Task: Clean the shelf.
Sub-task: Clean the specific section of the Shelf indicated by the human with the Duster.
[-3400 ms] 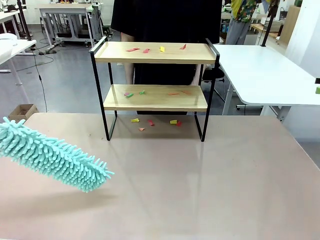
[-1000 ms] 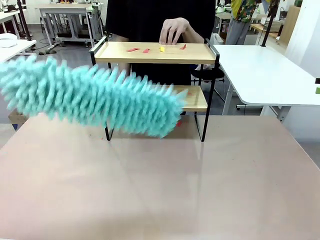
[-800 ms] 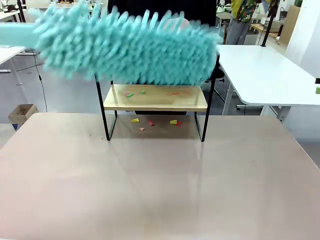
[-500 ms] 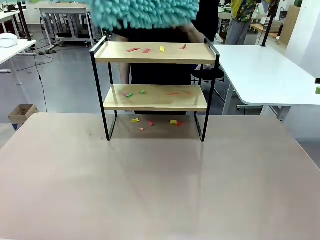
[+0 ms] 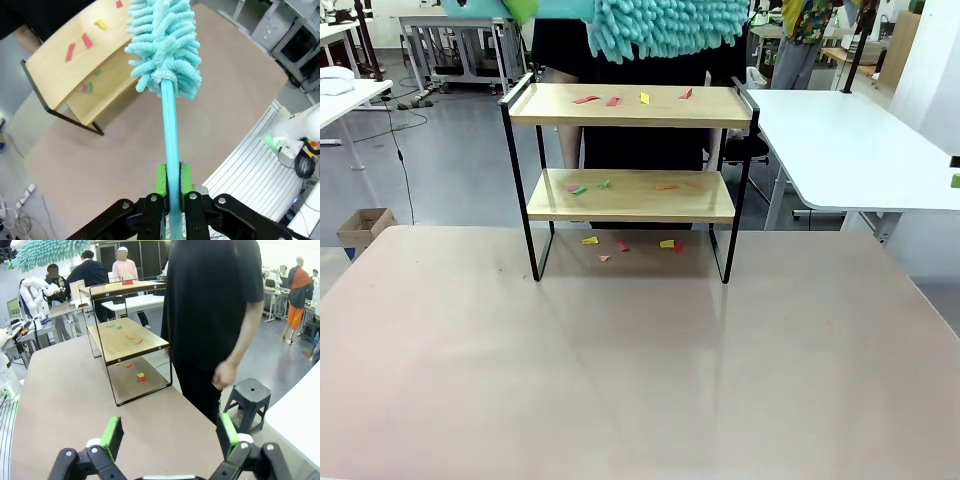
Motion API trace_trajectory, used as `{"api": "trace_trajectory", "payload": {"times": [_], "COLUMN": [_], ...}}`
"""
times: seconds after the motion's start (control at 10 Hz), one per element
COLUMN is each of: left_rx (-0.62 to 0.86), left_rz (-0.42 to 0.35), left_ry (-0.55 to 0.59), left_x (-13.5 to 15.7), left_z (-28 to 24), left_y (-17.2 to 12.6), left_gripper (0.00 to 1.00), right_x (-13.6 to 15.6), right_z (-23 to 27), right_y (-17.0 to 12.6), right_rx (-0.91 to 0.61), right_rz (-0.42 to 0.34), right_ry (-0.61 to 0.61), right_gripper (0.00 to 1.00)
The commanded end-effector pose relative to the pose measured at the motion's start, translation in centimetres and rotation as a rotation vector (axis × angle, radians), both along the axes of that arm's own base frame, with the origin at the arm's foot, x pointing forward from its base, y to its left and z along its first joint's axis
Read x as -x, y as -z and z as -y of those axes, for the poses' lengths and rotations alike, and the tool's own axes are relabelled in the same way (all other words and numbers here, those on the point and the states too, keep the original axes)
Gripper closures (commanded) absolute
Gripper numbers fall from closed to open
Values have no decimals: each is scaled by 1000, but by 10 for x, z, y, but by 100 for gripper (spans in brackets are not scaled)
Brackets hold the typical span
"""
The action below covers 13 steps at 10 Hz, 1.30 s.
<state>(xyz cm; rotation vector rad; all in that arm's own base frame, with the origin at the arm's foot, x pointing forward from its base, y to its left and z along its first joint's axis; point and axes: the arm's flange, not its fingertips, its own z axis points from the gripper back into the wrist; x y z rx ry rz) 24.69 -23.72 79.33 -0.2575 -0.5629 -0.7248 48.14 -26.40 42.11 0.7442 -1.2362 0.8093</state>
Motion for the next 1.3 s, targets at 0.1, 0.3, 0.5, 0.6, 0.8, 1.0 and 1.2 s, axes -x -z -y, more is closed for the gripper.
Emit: {"api": "trace_trajectory", "payload": {"times": [0.1,0.3,0.5,0.6,0.8,1.0,1.2], "left_rx": [0,31,77,79,62,78,102], "left_rz": [0,47,54,18,-3,14,1], "left_ry": [0,-108,-254,-292,-384,-495,-565], "left_x": [0,-16,-37,-50,-72,-91,-111], "left_z": [0,62,100,122,154,179,201], "left_y": [0,5,9,12,19,23,30], "left_gripper": [87,87,87,87,87,87,87], "right_x": [0,0,0,0,0,0,0], "right_z": [-1,-1,-1,-1,-1,-1,-1], "right_y": [-3,-3,-3,-3,-3,-3,-3], "right_rx": [1,1,1,1,1,1,1], "right_rz": [5,5,5,5,5,5,5], "right_ry": [0,0,0,0,0,0,0], "right_gripper": [0,0,0,0,0,0,0]}}
